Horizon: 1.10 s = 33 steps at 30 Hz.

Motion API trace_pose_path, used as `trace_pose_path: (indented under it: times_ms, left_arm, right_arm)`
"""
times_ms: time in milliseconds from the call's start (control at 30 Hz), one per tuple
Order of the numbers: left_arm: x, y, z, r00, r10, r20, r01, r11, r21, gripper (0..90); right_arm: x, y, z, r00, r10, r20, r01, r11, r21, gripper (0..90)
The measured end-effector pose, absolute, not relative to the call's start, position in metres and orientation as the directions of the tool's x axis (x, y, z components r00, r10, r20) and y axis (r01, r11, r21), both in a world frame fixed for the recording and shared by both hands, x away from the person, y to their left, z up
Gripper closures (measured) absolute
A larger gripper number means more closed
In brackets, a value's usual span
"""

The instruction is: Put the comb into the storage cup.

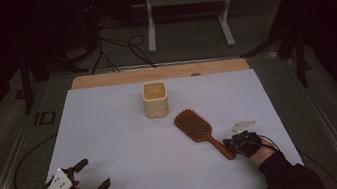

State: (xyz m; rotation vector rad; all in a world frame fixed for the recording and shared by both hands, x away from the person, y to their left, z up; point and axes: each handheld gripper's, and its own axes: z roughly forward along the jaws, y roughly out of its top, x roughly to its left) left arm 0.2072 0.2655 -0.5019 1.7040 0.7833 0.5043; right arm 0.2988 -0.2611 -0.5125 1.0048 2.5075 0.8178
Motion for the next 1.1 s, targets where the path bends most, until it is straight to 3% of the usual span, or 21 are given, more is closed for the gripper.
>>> trace_pose_path:
  times_ms: [867, 1100]
  left_arm:
    - [0.207, 0.264, -0.502, 0.69, 0.721, -0.06, 0.242, -0.152, 0.958, 0.0]
    - [0.207, 0.264, -0.502, 0.688, 0.723, -0.063, 0.243, -0.148, 0.959, 0.0]
  right_arm:
    - [0.289, -0.25, -0.511, -0.741, 0.668, -0.067, 0.503, 0.619, 0.603, 90.0]
    - [0.291, -0.257, -0.498, -0.715, 0.693, -0.094, 0.5, 0.601, 0.624, 90.0]
